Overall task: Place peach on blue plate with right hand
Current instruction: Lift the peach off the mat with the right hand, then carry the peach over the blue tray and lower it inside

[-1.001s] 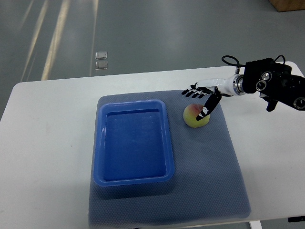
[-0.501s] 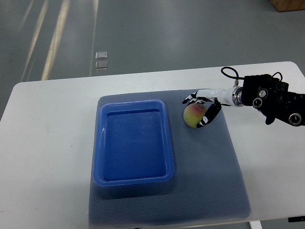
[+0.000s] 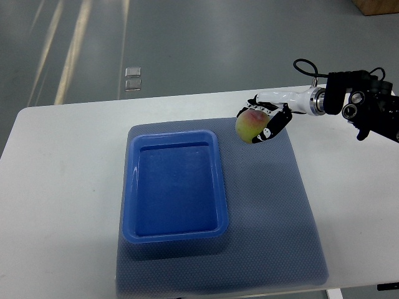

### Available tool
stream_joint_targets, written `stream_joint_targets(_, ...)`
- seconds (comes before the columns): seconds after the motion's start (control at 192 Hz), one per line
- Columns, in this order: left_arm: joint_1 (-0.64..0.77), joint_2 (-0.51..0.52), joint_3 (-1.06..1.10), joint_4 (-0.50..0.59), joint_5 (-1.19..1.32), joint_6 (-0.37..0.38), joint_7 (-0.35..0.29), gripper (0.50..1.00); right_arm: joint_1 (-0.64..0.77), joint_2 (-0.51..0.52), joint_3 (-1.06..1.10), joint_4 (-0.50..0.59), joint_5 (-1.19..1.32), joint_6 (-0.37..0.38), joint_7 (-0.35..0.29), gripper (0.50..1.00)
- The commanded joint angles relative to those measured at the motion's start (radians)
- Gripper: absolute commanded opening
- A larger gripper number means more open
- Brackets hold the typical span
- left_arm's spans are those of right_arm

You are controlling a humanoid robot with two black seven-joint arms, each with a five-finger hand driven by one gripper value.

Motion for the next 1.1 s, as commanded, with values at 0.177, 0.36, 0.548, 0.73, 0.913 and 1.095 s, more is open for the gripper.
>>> stream_joint_targets(0.177,0.000,0.000,-0.001,0.000,0.000,0.000,0.000,1.000,0.062,0.128,-0.026,0.031,0.061,-0.011,-0.008,0.500)
stream_joint_targets(0.36,0.000,0.000,-0.001,0.000,0.000,0.000,0.000,1.000,0.059,0.349,-0.105,-0.101,0.050,-0.057,-0.008,0.500)
stream_joint_targets(0.548,0.002,0.000,-0.001,0.000,-0.002,0.000,0.000,1.000,0.040,0.470,-0.177,-0.182,0.009,-0.073,-0.005,0.517)
stream_joint_targets(0.73,0.003,0.000,-0.001,-0.002,0.000,0.000,0.000,1.000,0.027,0.509,-0.183,-0.207,0.004,-0.087,-0.004,0.539)
stream_joint_targets(0.913,0.003,0.000,-0.001,-0.002,-0.002,0.000,0.000,1.000,0.016,0.501,-0.183,-0.216,0.004,-0.093,0.002,0.836)
stream_joint_targets(1.095,0.003,0.000,-0.001,0.000,-0.002,0.000,0.000,1.000,0.019,0.473,-0.163,-0.214,0.014,-0.087,0.016,0.930)
